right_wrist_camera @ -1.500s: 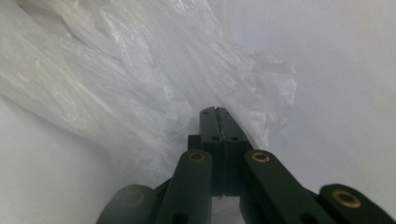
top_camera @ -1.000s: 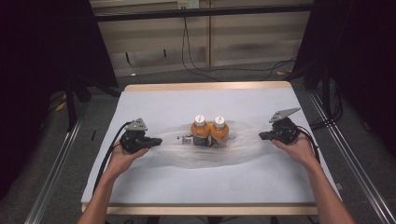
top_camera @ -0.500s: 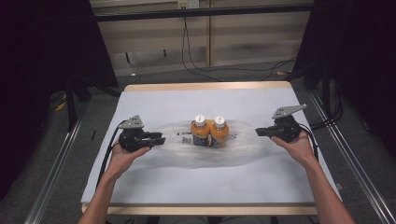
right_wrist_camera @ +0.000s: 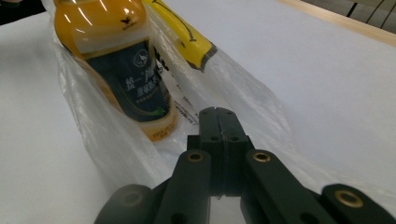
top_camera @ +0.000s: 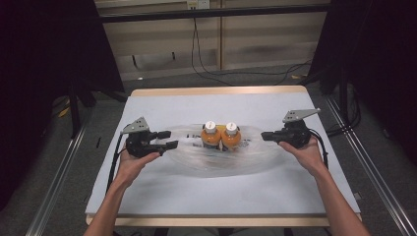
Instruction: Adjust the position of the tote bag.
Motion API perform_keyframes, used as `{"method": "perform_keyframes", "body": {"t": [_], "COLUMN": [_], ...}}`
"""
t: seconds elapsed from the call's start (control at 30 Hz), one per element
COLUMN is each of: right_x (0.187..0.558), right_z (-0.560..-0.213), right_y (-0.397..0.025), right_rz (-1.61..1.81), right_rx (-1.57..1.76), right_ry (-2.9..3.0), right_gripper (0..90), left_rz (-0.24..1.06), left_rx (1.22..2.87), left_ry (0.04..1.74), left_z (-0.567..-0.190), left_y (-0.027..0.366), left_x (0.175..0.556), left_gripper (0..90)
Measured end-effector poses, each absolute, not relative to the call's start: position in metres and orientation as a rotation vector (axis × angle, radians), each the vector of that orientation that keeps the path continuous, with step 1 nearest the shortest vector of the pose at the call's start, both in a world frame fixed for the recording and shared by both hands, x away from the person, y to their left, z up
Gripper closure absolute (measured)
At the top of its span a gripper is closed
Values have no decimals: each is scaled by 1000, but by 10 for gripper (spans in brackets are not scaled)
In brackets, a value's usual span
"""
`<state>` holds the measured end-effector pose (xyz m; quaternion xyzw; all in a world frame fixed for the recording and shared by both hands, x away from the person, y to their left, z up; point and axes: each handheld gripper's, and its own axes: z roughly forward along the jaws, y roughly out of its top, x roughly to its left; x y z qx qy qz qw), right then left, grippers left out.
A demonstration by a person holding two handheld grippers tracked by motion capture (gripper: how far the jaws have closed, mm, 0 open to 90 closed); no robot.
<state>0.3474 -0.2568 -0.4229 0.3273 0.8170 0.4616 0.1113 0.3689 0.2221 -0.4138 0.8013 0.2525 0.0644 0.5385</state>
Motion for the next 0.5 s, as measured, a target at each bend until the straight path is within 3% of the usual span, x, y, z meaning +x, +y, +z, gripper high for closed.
{"method": "perform_keyframes", "body": {"t": [0.07,0.17,0.33,0.43,0.5], "right_x": [348,348,347,346,346], "right_z": [-423,-423,-421,-421,-422], "right_y": [-253,-248,-239,-233,-228], "right_rz": [1351,1355,1396,1398,1398], "right_rx": [954,946,927,915,902], "right_ry": [2404,2409,2403,2416,2428], "right_gripper": [875,876,884,892,900], "left_rz": [128,183,158,141,126], "left_rx": [1870,1889,1898,1905,1923], "left_ry": [605,576,567,523,495], "left_z": [-414,-412,-409,-407,-408], "left_y": [223,220,209,200,192], "left_x": [370,364,359,352,347], "left_gripper": [404,484,480,577,698]}}
